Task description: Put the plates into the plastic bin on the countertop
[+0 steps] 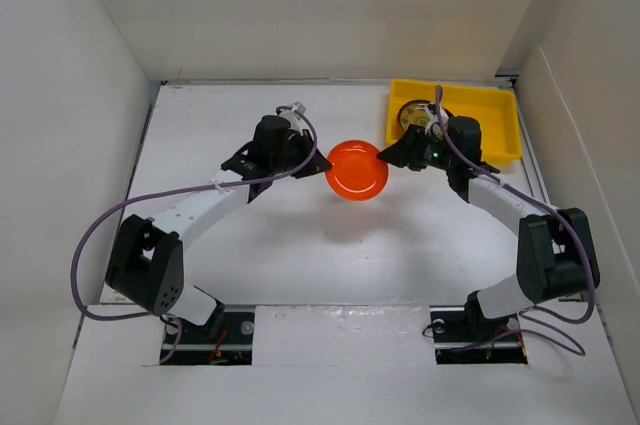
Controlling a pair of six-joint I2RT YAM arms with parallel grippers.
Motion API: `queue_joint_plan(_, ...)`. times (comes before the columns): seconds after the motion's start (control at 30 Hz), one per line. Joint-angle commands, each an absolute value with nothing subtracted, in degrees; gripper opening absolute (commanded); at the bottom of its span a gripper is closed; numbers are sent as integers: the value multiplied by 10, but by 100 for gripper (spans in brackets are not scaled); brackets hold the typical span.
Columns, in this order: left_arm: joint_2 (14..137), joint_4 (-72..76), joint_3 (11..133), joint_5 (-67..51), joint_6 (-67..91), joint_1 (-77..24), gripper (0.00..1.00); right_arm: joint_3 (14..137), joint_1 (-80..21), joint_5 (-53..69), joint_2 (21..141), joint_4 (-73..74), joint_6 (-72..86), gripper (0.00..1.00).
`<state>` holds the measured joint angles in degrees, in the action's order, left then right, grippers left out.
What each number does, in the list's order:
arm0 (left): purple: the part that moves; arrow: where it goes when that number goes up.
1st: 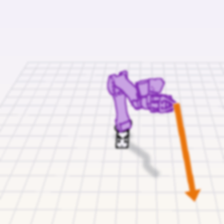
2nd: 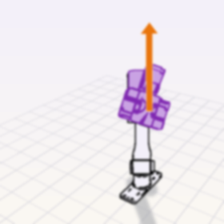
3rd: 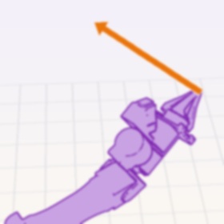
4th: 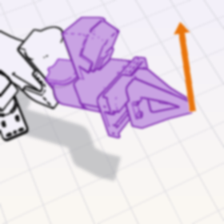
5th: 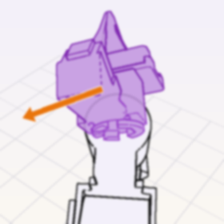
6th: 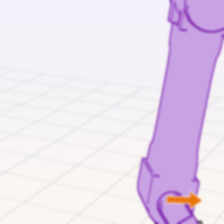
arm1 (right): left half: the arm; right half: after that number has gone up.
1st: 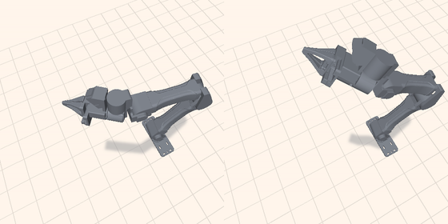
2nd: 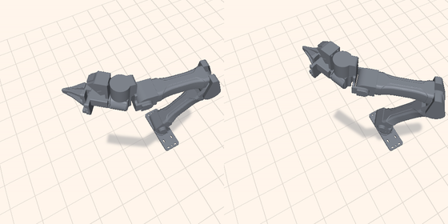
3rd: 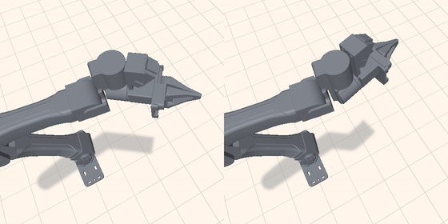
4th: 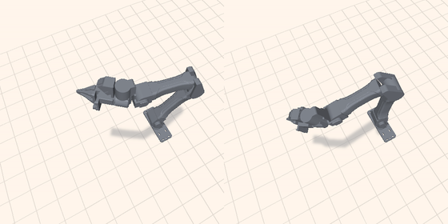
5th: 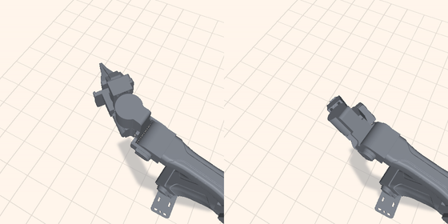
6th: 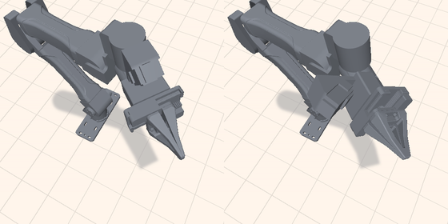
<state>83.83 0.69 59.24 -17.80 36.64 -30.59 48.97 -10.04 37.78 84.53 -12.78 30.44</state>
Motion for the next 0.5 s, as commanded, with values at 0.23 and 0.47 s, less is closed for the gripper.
queue_joint_plan(0.23,817,62,608,-231,363,-304,0,494,-138,443,882,-265,350,0)
queue_joint_plan(0.47,798,-81,651,-42,410,-304,100,509,-61,283,863,-236,417,0)
